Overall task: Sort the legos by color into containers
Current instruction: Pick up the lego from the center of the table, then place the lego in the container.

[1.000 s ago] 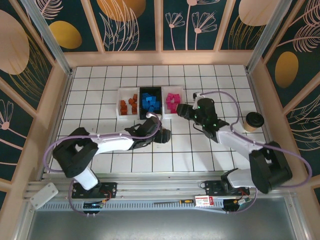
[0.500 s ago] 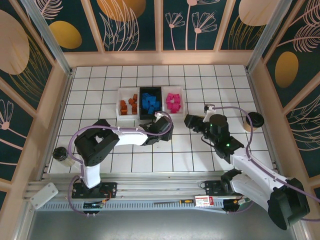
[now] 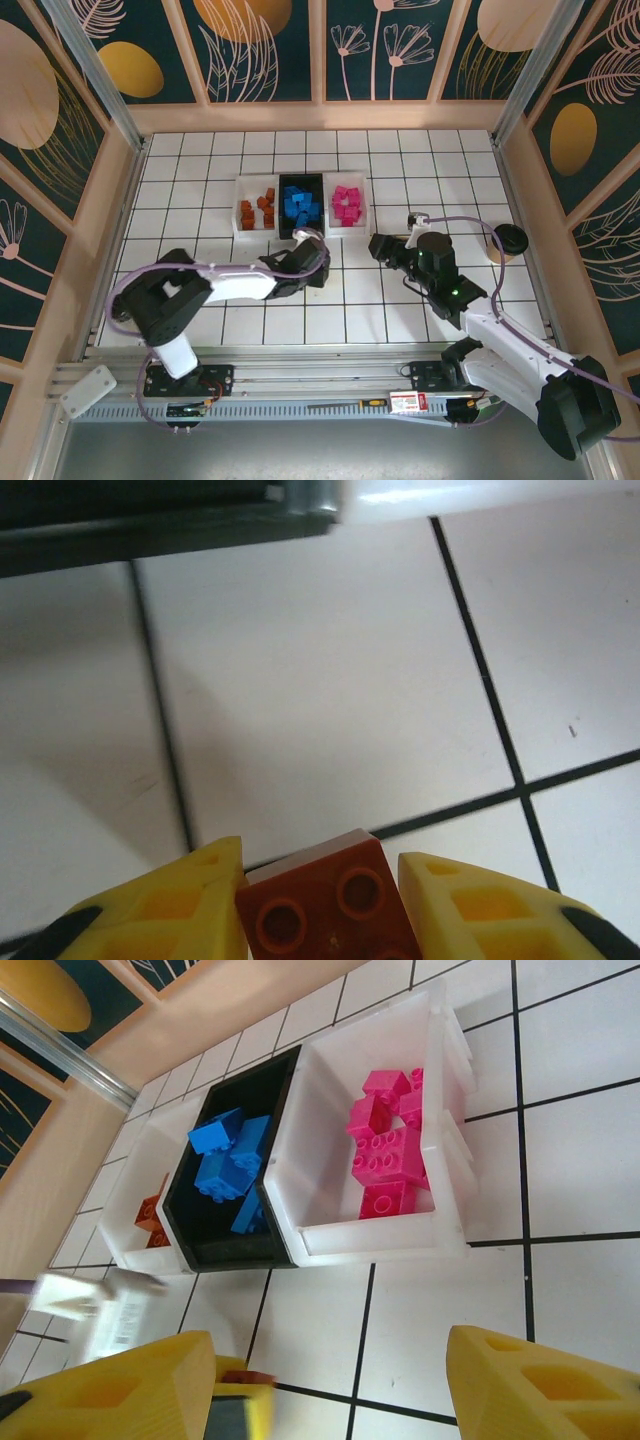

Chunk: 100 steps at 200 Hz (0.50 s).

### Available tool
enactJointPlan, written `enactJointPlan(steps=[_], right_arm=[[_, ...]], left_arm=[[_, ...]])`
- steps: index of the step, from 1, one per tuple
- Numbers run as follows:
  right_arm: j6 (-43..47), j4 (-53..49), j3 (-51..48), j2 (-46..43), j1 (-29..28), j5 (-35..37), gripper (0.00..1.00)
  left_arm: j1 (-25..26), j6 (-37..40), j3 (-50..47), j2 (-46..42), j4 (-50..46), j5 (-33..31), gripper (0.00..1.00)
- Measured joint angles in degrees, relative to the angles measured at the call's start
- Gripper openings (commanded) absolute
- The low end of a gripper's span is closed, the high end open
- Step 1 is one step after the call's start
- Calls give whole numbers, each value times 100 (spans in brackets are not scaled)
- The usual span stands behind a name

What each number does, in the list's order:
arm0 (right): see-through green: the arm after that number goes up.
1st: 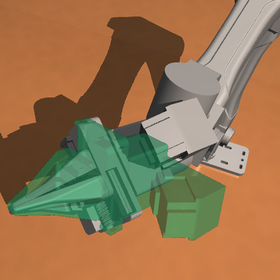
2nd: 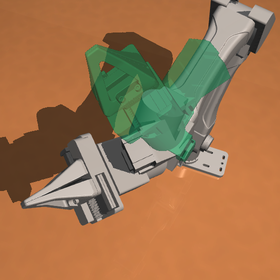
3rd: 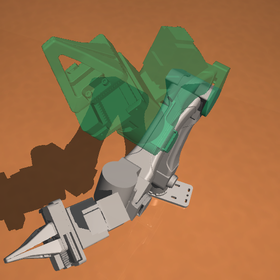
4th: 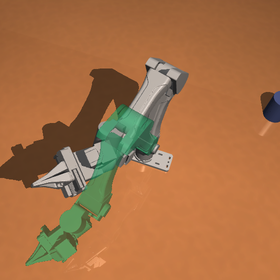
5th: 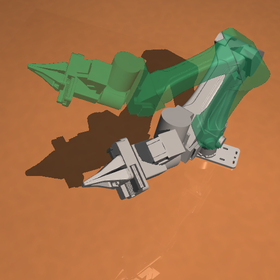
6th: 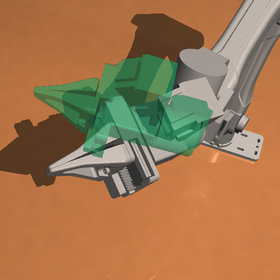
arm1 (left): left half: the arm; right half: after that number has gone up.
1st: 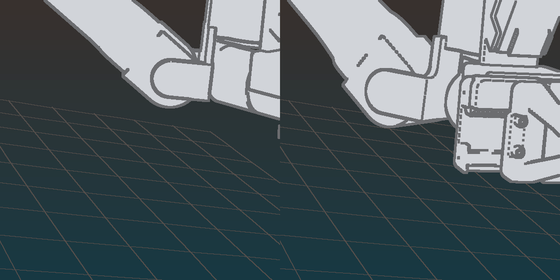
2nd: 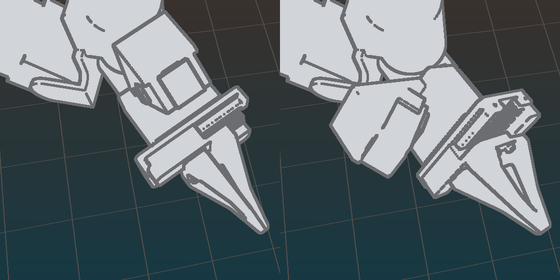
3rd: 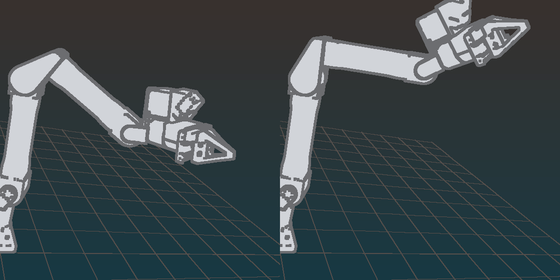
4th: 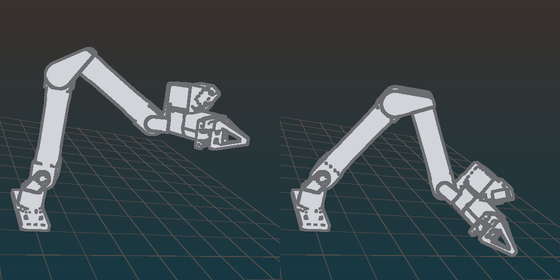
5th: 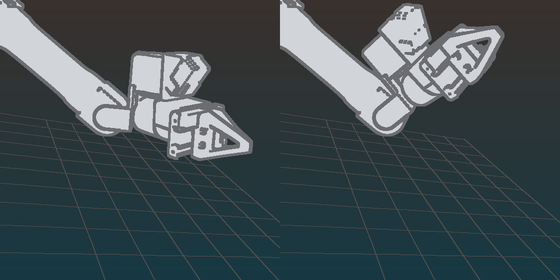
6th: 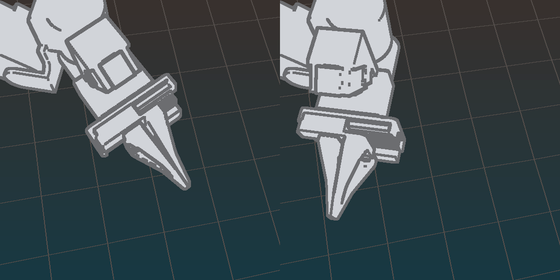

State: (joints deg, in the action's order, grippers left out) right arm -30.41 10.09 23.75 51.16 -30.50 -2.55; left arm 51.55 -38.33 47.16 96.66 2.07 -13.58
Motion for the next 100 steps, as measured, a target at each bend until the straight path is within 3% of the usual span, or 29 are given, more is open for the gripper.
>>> enactJointPlan(steps=[20, 50, 72, 100], right_arm=[[-2, 15, -37, 20, 0, 9, 63], [-17, 46, -76, 81, 0, 13, 63], [-17, 66, -79, 125, 0, 13, 63], [-20, 85, -79, 151, 0, 13, 63]], left_arm=[[-400, -11, -319, -1010, -107, -15, 33], [-1644, 81, -337, -2168, -122, -39, 37], [-2291, 232, 52, -1937, -197, -4, 36], [-2706, 382, 704, -1115, -271, 162, 36]])
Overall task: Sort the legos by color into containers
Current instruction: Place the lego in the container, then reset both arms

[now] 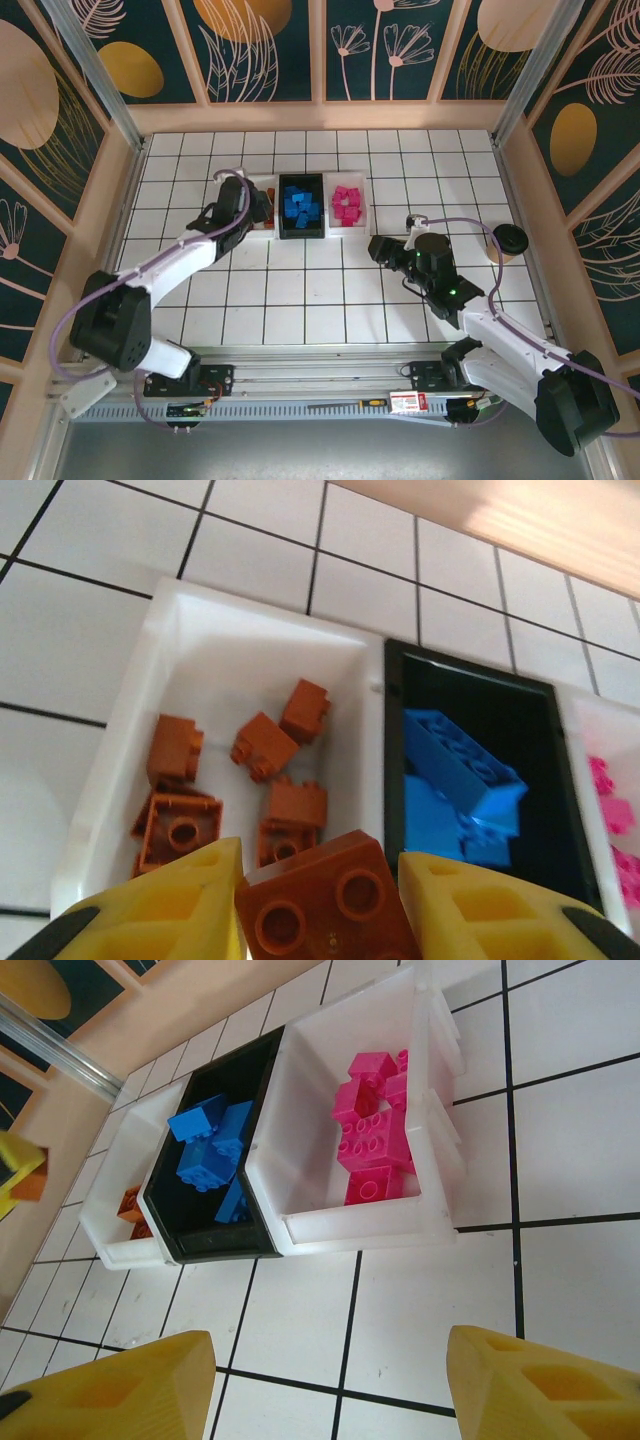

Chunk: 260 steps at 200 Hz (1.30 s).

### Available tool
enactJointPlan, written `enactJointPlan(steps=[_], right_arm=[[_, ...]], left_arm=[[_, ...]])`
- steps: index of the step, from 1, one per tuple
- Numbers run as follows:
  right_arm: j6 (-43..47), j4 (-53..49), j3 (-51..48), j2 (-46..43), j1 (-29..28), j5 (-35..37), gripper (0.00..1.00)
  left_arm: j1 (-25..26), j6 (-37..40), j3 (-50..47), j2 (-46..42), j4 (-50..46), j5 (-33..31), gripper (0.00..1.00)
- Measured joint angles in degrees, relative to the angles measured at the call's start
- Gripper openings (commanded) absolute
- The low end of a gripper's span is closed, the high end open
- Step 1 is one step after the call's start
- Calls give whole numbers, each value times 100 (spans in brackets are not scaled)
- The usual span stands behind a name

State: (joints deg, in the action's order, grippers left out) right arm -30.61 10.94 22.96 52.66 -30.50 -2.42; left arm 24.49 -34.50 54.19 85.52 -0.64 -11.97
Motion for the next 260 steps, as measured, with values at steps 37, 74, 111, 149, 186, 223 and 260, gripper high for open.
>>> enactJointPlan(steps=[37, 74, 111, 149, 186, 223, 260], right_arm=[[-59, 0, 0, 0, 0, 2, 74], [-90, -2, 0, 0, -92, 70, 99], [-109, -4, 0, -68, -166, 210, 99], [-109, -15, 0, -216, -186, 664, 99], [-299, -87, -105, -323, -186, 1440, 99], [-428, -107, -258, -442, -186, 2151, 99], [-428, -87, -258, -435, -186, 2463, 99]], left_arm=[[-197, 181, 743, 896, -133, 144, 76], [-201, 229, 1073, 929, -308, 291, 99], [-201, 269, 822, -219, -271, 551, 98], [-201, 323, -538, -2208, 470, 214, 99], [-201, 479, -1853, -3211, 813, -861, 99], [-208, 911, -2271, -3298, 907, -1705, 99], [-240, 1676, -2188, -2876, 1488, -2201, 98]])
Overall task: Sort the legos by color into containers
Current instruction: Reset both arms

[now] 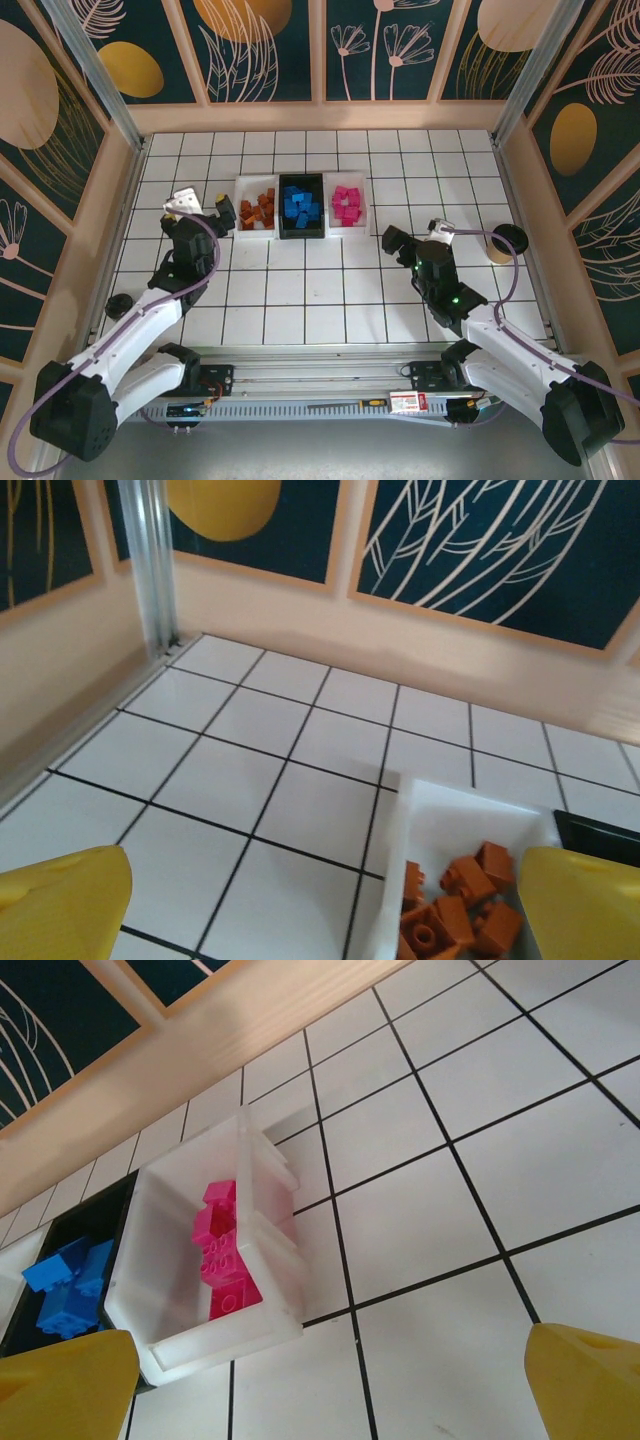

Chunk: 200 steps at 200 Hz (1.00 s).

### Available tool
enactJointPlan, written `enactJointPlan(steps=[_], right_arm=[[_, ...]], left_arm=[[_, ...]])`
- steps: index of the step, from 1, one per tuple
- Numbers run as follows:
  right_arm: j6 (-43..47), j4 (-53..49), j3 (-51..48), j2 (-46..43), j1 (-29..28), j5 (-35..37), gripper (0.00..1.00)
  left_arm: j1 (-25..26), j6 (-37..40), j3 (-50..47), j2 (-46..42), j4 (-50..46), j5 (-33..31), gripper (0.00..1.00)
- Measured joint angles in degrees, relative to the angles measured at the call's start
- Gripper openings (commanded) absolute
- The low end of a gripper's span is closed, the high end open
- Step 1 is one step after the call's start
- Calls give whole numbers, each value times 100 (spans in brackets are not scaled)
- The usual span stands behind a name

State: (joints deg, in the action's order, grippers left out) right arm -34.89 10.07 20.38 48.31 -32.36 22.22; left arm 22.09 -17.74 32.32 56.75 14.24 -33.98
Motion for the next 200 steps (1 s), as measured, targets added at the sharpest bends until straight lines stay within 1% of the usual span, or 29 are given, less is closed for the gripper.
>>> enactJointPlan(steps=[28, 54, 80, 113, 135, 154, 187, 200], right_arm=[[4, 2, 0, 33, 0, 76, 99], [120, 142, -74, 33, 2, 39, 99], [199, 223, -190, 26, 2, 22, 99], [293, 350, -308, -105, 7, 22, 99], [326, 420, -376, -157, 7, 22, 99], [352, 452, -417, -157, 7, 4, 99], [352, 505, -422, -129, 7, 28, 99], [352, 520, -422, -61, 7, 28, 99]], left_arm=[[-118, 627, 2, 208, 533, -109, 99], [-470, 1025, -131, 398, 1080, -98, 98], [-807, 1305, -527, 918, 1620, -79, 99], [-946, 1412, -1086, 1735, 2428, -26, 98], [-973, 1414, -1290, 2273, 3178, 94, 99], [-1003, 1537, -1239, 2623, 3403, 282, 99], [-1023, 1864, -1228, 2741, 3895, 610, 99], [-1115, 1923, -1215, 2741, 3969, 863, 98]])
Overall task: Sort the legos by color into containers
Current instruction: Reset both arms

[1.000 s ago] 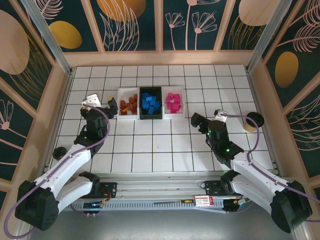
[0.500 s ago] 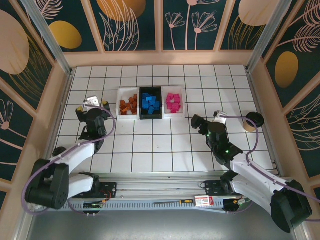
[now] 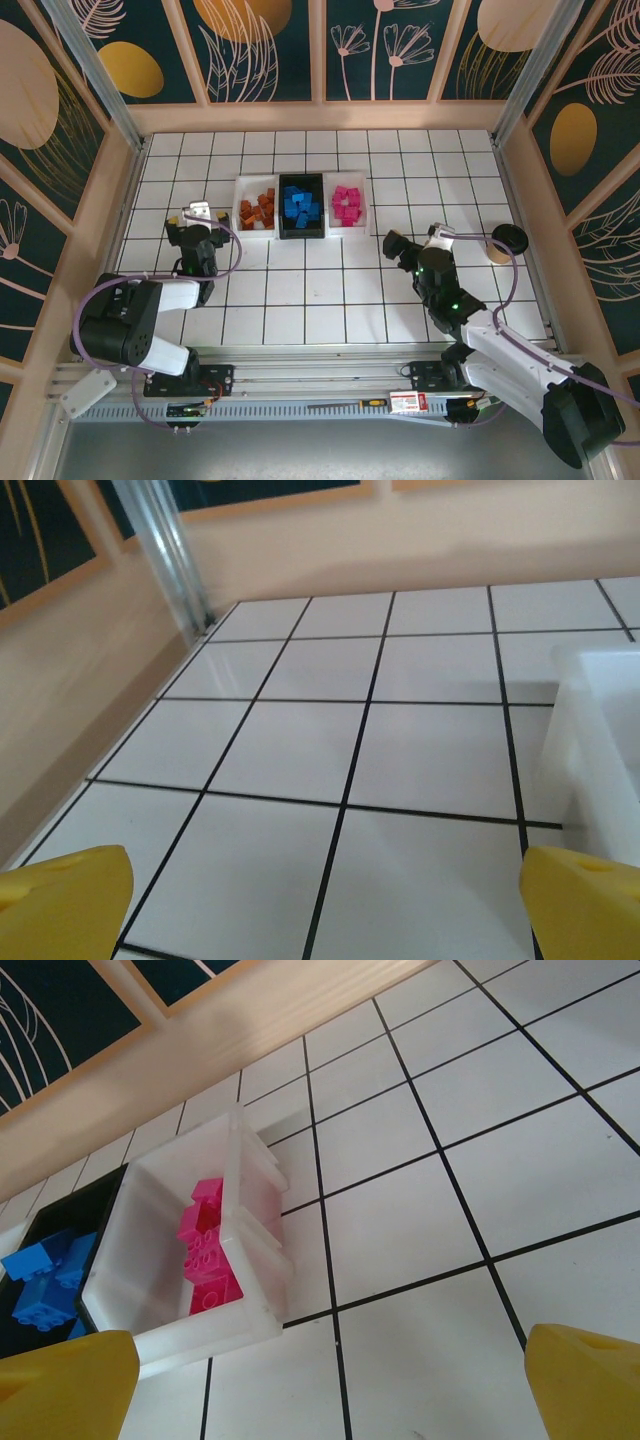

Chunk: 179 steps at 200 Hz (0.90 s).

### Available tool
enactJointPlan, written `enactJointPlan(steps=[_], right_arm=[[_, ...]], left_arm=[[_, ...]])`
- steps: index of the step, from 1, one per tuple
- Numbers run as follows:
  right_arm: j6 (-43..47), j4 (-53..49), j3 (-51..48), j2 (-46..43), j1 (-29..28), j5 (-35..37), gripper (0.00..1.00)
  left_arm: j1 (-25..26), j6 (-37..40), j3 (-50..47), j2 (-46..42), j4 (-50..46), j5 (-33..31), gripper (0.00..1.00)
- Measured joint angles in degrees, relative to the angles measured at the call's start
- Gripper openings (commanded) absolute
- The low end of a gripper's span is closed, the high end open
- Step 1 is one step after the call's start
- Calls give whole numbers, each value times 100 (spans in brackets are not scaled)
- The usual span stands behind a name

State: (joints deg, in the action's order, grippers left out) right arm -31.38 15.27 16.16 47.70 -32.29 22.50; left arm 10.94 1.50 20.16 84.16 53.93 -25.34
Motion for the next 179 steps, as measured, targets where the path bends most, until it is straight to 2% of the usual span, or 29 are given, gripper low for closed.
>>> enactJointPlan(steps=[30, 90, 179], right_arm=[[66, 7, 0, 179, 4, -7, 99], [101, 236, -2, 520, 4, -125, 99], [103, 236, -2, 527, 7, -157, 99]], left_arm=[[-190, 2, 94, 26, 11, 286, 99], [-195, -87, 24, -85, 28, 291, 99], [-195, -170, 162, -85, -223, 201, 99]])
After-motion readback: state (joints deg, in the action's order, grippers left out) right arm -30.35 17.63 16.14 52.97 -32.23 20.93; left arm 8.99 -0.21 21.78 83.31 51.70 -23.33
